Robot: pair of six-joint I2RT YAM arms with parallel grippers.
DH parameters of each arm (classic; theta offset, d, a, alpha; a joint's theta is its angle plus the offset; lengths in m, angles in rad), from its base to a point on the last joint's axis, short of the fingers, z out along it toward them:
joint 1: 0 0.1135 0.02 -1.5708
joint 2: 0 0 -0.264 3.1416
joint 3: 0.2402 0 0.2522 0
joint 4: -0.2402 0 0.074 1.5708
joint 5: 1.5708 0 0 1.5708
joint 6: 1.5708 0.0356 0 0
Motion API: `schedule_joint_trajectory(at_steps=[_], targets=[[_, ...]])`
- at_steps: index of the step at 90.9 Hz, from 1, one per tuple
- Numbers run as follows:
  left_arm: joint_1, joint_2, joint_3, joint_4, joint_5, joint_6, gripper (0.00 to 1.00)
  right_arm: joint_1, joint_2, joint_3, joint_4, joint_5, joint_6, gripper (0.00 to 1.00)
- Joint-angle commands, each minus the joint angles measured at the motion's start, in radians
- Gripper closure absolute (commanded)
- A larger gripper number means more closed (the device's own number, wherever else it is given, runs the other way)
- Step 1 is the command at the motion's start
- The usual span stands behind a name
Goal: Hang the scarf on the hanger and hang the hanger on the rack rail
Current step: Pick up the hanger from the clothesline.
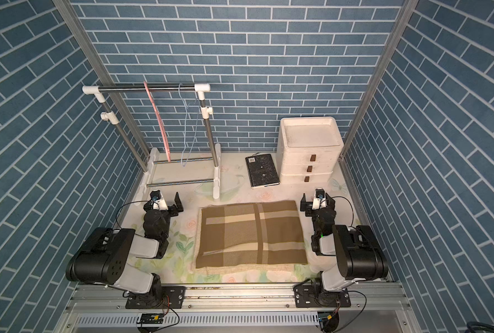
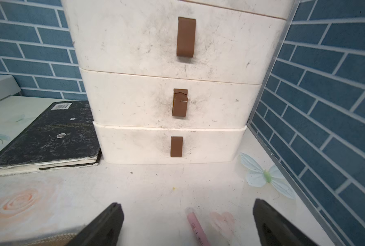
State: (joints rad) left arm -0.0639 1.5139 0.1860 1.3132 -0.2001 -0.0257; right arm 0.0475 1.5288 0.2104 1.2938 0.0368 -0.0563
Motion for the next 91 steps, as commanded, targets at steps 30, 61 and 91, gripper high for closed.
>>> schedule_joint_trajectory(at_steps=[30,61,91], targets=[[0.005,0.001,0.012,0.000,0.002,0.009,0.00,-0.003,0.001,0.004,-0.003,-0.009,0.018,0.00],[-0.003,-0.293,0.022,-0.296,-0.121,-0.069,0.00,-0.003,-0.014,0.009,-0.026,-0.015,0.019,0.00],[-0.017,-0.610,0.450,-1.122,-0.002,-0.362,0.00,-0.001,-0.442,0.157,-0.593,-0.088,0.266,0.01]])
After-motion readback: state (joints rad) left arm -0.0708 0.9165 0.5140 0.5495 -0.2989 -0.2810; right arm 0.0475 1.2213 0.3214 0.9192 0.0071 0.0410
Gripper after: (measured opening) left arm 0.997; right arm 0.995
